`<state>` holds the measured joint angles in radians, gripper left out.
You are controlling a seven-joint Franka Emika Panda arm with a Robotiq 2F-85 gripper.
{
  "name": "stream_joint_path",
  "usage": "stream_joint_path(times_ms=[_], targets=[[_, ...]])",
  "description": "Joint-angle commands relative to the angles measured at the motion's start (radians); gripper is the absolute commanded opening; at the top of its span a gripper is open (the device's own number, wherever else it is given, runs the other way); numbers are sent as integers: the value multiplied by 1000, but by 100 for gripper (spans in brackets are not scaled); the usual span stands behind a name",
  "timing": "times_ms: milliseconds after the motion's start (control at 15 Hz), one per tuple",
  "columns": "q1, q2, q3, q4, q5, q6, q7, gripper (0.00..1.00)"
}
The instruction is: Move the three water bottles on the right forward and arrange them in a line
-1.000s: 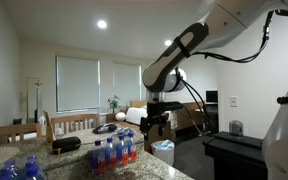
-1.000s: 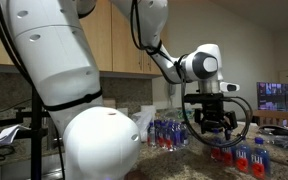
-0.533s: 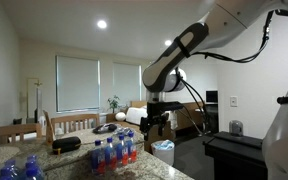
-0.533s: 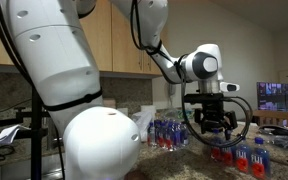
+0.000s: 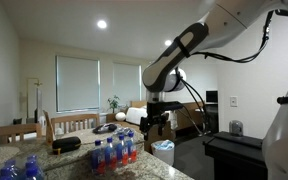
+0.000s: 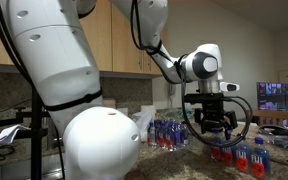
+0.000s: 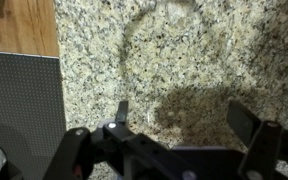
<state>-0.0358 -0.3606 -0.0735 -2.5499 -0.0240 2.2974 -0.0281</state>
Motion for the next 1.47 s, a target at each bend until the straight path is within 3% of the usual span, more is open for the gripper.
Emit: stream_joint_path(times_ms=[0, 533, 600, 1067, 1400], targets=[[-2, 58, 17, 73, -10, 44, -1, 100], [38, 377, 46, 410, 39, 129, -15, 100], [30, 288, 45, 337, 15, 107, -2, 100], [39, 427, 55, 460, 15, 99, -27, 100], [55, 512, 74, 532, -110, 166, -4, 100]])
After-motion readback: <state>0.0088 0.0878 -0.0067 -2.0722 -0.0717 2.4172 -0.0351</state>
